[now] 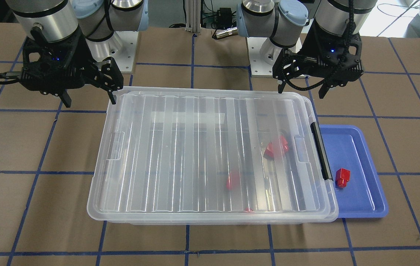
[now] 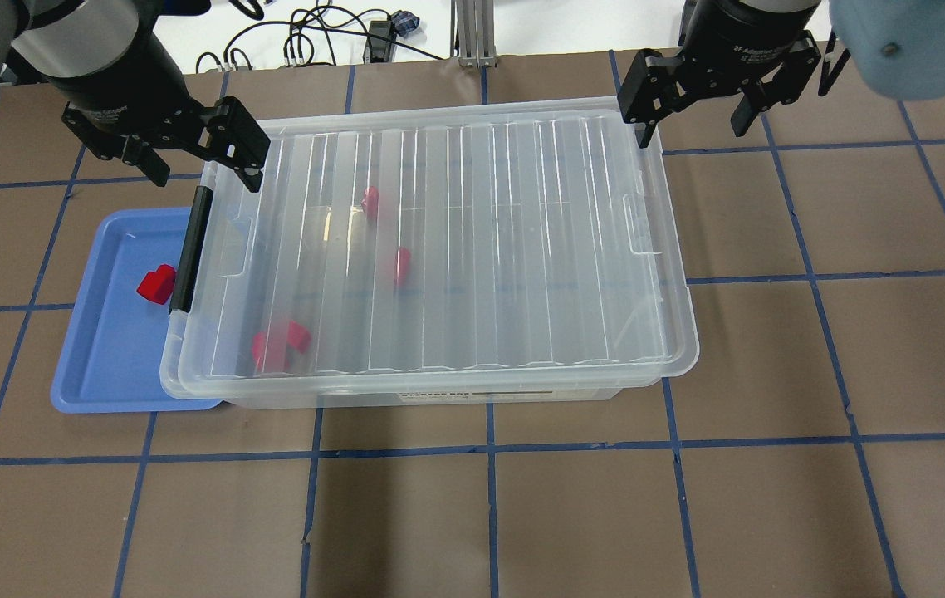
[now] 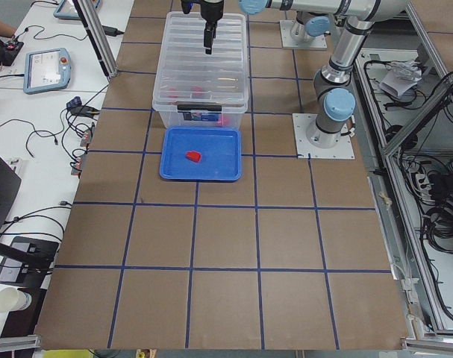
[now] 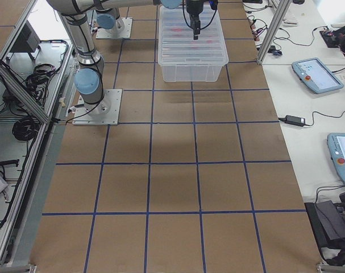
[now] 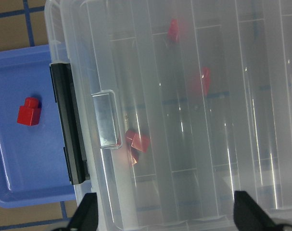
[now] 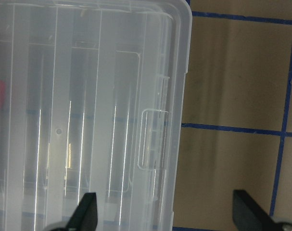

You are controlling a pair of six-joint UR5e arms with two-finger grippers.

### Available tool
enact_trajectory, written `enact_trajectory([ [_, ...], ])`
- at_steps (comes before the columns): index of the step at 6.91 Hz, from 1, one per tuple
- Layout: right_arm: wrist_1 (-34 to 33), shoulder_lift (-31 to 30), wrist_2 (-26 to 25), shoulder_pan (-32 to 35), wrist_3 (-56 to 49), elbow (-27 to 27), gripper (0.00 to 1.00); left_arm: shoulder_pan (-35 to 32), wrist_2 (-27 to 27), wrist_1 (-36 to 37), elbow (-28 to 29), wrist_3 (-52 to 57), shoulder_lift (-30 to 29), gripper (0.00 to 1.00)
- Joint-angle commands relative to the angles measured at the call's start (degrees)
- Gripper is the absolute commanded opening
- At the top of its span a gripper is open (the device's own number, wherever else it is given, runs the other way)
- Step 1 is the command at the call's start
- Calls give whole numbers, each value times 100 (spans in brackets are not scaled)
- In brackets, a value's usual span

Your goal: Place red block in blue tray from box

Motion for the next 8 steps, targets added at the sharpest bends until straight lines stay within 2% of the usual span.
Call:
enact_trajectory([
  [1, 33, -14, -19, 1, 8, 30, 100, -27, 24, -4, -36, -61, 19, 100],
  [8, 148, -146, 15, 1, 0, 66, 100, -54, 112, -135, 78, -97, -69, 100],
])
